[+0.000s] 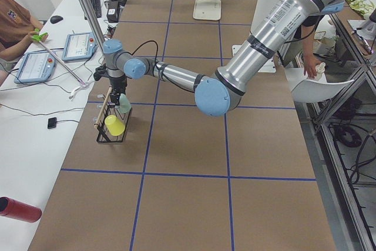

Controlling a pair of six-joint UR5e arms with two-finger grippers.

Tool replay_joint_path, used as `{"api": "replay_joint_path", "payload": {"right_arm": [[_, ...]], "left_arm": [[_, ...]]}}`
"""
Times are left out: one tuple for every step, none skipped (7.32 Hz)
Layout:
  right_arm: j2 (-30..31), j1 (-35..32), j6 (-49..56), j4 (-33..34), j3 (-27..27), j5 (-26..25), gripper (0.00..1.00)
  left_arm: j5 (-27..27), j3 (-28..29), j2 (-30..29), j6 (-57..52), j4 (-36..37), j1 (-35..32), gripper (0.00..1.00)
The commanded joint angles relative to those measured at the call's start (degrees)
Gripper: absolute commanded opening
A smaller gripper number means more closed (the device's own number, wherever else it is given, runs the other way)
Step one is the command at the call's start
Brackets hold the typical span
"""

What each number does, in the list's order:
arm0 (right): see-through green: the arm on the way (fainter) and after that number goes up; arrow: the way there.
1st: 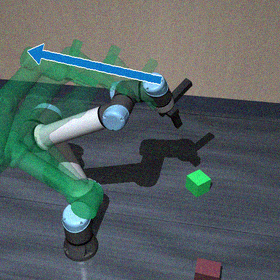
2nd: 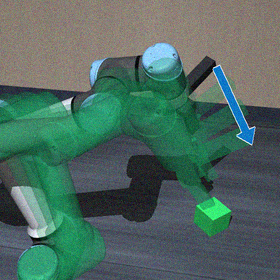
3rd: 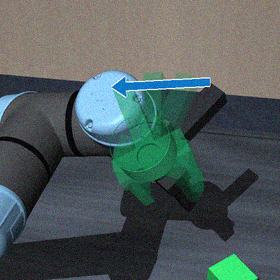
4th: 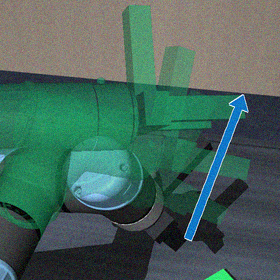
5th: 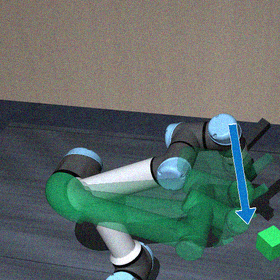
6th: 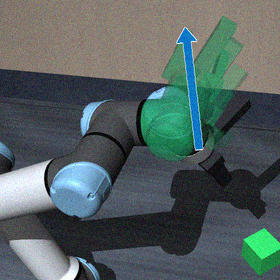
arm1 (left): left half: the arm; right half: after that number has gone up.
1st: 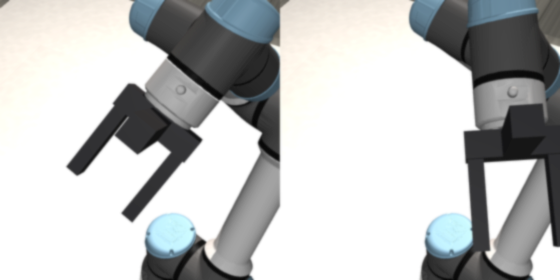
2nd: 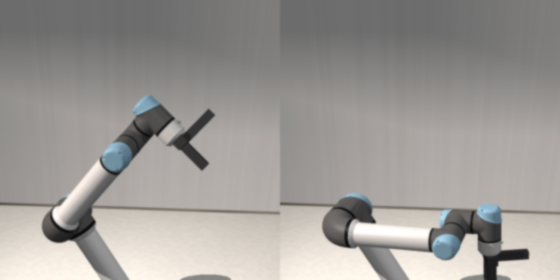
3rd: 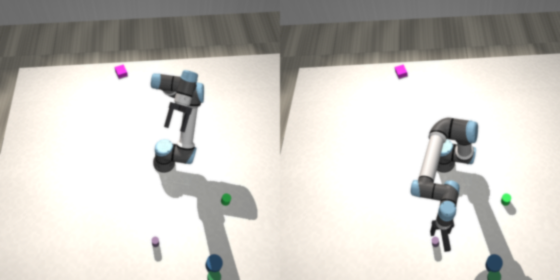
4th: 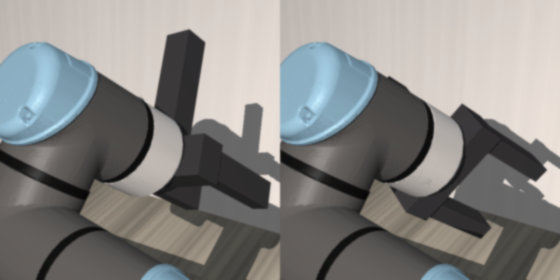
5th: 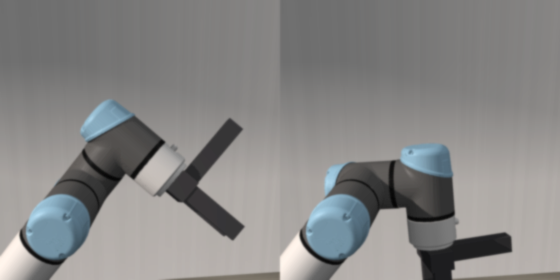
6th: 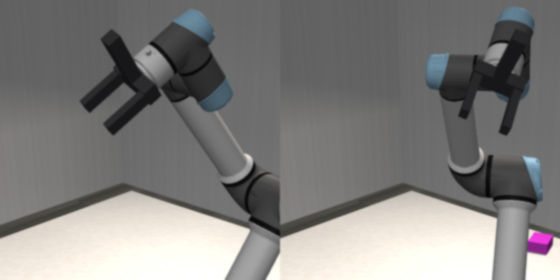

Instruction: Left arm grabs green cup and hands to right arm on tray

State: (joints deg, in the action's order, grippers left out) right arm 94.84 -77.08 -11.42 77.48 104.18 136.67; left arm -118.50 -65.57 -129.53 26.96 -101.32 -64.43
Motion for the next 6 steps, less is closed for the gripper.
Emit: {"api": "replay_joint_path", "payload": {"right_arm": [[0.0, 0.1, 0.0, 0.0, 0.1, 0.0, 1.0], [0.0, 0.1, 0.0, 0.0, 0.1, 0.0, 1.0], [0.0, 0.4, -0.1, 0.0, 0.0, 0.0, 1.0], [0.0, 0.8, -0.1, 0.0, 0.0, -0.1, 1.0], [-0.2, 1.1, -0.1, 0.0, 0.0, -0.1, 1.0], [-0.3, 1.9, -1.3, 0.0, 0.0, -0.1, 1.0]], "left_arm": [[0.6, 0.0, 0.0, -0.1, 0.0, 0.0, 0.76], [0.6, 0.0, 0.0, 0.0, 0.0, 0.0, 0.65], [0.5, -0.3, 0.0, 0.1, 0.1, 0.1, 0.25], [0.1, -1.4, 0.2, 0.1, 0.4, -0.1, 0.0], [0.1, -3.4, 0.4, -0.1, 0.9, -0.5, 0.0], [-0.1, -6.5, 0.9, -0.2, 2.4, -1.6, 0.0]]}}
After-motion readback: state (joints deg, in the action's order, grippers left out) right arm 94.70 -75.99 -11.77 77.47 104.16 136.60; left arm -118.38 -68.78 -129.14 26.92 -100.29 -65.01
